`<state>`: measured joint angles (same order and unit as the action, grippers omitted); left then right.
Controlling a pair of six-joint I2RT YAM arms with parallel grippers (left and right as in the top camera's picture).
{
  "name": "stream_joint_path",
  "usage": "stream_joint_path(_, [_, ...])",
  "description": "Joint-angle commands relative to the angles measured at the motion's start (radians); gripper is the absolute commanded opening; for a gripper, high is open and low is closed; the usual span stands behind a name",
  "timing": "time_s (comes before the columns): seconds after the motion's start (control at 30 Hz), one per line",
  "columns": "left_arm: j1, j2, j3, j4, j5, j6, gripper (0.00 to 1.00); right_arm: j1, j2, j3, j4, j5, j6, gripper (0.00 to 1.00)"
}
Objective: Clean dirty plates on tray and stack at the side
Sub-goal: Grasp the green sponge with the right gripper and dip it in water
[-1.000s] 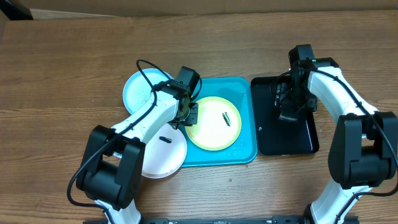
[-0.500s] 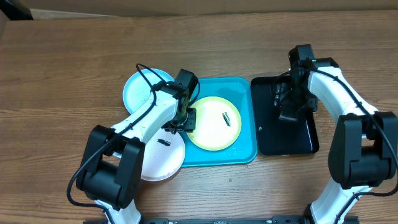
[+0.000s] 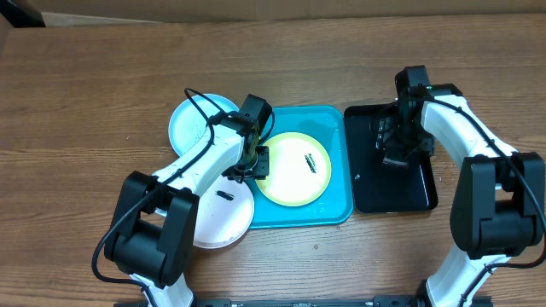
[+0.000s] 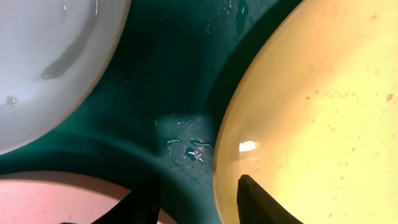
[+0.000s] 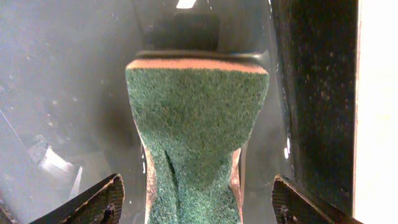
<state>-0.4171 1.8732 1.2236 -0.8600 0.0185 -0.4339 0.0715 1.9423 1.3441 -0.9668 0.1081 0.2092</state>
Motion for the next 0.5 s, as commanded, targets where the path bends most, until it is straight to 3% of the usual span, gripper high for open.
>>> stream_joint_path(0.0, [-0.004,0.018,-0.011,0.005,0.008,-0.016,0.4,-0.008,0.0,-0.003,0.011,0.0,0.004,0.77])
stream_joint_path(0.33, [-0.005,0.018,-0.011,0.051,0.008,-0.016,0.26,-0.008,0.0,-0.003,0.016,-0.005,0.004,0.73])
stream_joint_path(0.47, [-0.005,0.018,-0.011,0.068,0.008,-0.016,0.25,-0.008,0.0,-0.003,0.008,-0.039,0.004,0.72])
